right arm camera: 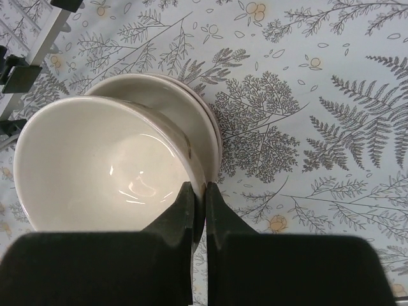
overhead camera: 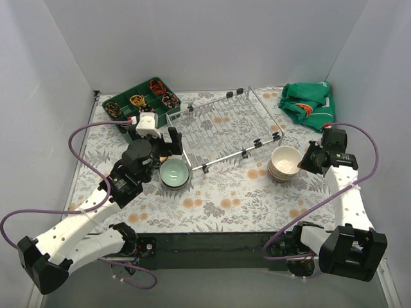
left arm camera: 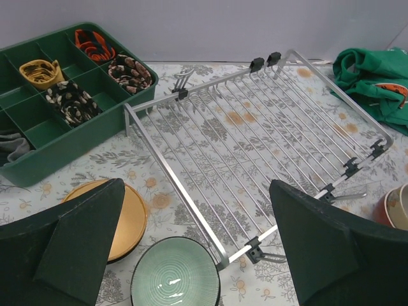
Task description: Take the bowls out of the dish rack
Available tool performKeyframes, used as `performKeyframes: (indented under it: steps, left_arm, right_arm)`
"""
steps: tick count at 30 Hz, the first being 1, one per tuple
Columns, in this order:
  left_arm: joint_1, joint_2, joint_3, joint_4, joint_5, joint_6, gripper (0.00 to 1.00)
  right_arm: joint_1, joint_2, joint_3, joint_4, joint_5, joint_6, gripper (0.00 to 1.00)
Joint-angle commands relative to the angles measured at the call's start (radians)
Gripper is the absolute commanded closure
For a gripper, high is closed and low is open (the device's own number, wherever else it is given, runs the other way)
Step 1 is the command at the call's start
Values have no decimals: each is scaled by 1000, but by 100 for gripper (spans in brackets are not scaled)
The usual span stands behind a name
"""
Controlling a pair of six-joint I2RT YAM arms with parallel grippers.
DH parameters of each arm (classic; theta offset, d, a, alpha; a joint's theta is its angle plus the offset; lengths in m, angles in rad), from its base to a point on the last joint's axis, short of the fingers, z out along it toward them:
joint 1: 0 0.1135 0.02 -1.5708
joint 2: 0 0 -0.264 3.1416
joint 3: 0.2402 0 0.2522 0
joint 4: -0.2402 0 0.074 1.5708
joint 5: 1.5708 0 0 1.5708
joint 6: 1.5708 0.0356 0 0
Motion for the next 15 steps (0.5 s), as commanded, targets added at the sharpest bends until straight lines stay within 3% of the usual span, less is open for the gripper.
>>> performKeyframes:
  steps: [1,8,9,12,13,15]
  left_arm:
    - [35,-31,-23,37,-46,14,2]
    - [116,-43,-33,48,-8,-14,2]
    - [139,-46,-33,48,11,-20,2]
    - [157,-51,-35,48,17,-29,2]
    - [163,-52,-36,47,12,-29,2]
    - [171,-58,-36,48,11,-28,2]
  right_arm:
    - [-39,-41,-59,214,-90,76,99]
    - [-39,-31,-136,280,-76,88,99]
    - [-41,-34,-142,282,-72,88,95]
    - [-41,-46,-162,285,-78,88,63]
    - [-41,-53,-163,285,-78,87,47]
    - [-41,-80,-170,283,-76,91,34]
